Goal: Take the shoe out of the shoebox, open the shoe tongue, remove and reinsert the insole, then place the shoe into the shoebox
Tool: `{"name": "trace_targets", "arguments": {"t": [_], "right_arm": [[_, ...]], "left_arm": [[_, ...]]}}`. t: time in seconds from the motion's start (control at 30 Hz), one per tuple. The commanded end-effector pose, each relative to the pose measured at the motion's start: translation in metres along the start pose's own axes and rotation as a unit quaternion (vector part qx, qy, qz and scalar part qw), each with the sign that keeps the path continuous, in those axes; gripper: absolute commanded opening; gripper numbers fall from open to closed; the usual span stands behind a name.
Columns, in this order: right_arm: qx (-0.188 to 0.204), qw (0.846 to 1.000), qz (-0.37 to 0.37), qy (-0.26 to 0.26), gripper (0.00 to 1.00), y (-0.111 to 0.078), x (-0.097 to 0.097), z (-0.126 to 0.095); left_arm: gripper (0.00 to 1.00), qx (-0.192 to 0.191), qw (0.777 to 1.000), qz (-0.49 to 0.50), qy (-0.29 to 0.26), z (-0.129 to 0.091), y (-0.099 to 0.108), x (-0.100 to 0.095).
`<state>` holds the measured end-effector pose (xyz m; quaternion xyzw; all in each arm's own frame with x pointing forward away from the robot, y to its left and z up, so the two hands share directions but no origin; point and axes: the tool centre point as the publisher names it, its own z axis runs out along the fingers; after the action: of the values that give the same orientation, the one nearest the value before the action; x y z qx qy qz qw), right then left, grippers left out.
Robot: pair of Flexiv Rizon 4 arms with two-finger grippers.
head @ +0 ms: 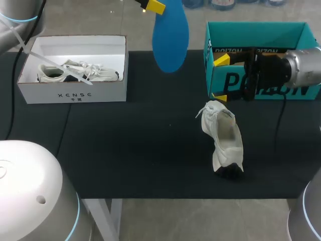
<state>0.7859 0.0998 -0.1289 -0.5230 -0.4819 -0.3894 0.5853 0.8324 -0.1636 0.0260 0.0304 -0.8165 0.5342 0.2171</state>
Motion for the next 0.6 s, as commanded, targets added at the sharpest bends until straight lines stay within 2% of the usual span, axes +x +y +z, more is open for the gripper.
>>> {"name": "trace_targets", "arguments": {"t": [0.03,0.07,0.1,0.13,0.2,0.23,0.27,0.3,0.4,0.47,0.6], "right_arm": [[0.001,1.000,0.000,-0.001,1.00,0.001,0.000,0.000],[0.001,1.000,0.000,-0.001,1.00,0.001,0.000,0.000],[0.001,1.000,0.000,-0.001,1.00,0.001,0.000,0.000],[0.001,1.000,0.000,-0.001,1.00,0.001,0.000,0.000],[0.001,1.000,0.000,-0.001,1.00,0.001,0.000,0.000],[0.001,1.000,0.000,-0.001,1.00,0.001,0.000,0.000],[0.001,1.000,0.000,-0.001,1.00,0.001,0.000,0.000],[0.001,1.000,0.000,-0.001,1.00,0.001,0.000,0.000],[0.001,1.000,0.000,-0.001,1.00,0.001,0.000,0.000],[0.001,1.000,0.000,-0.001,1.00,0.001,0.000,0.000],[0.001,1.000,0.000,-0.001,1.00,0.001,0.000,0.000]], "left_arm": [[0.00,-0.012,0.999,0.038,-0.016,0.003,0.002,0.012],[0.00,-0.016,0.997,0.077,-0.013,0.007,0.005,0.024],[0.00,-0.005,0.993,0.112,-0.036,0.008,0.011,0.033],[0.00,-0.003,0.990,0.135,-0.029,0.010,0.016,0.040],[0.00,0.005,0.980,0.189,-0.055,0.011,0.032,0.052],[0.00,0.007,0.977,0.208,-0.041,0.013,0.042,0.058],[0.00,0.004,0.976,0.213,-0.052,0.014,0.047,0.059],[0.00,0.002,0.965,0.241,-0.100,0.014,0.056,0.061],[0.00,0.010,0.954,0.272,-0.127,0.018,0.088,0.067],[0.00,0.011,0.951,0.284,-0.125,0.024,0.102,0.068],[0.00,-0.012,0.935,0.319,-0.158,0.043,0.129,0.073]]}}
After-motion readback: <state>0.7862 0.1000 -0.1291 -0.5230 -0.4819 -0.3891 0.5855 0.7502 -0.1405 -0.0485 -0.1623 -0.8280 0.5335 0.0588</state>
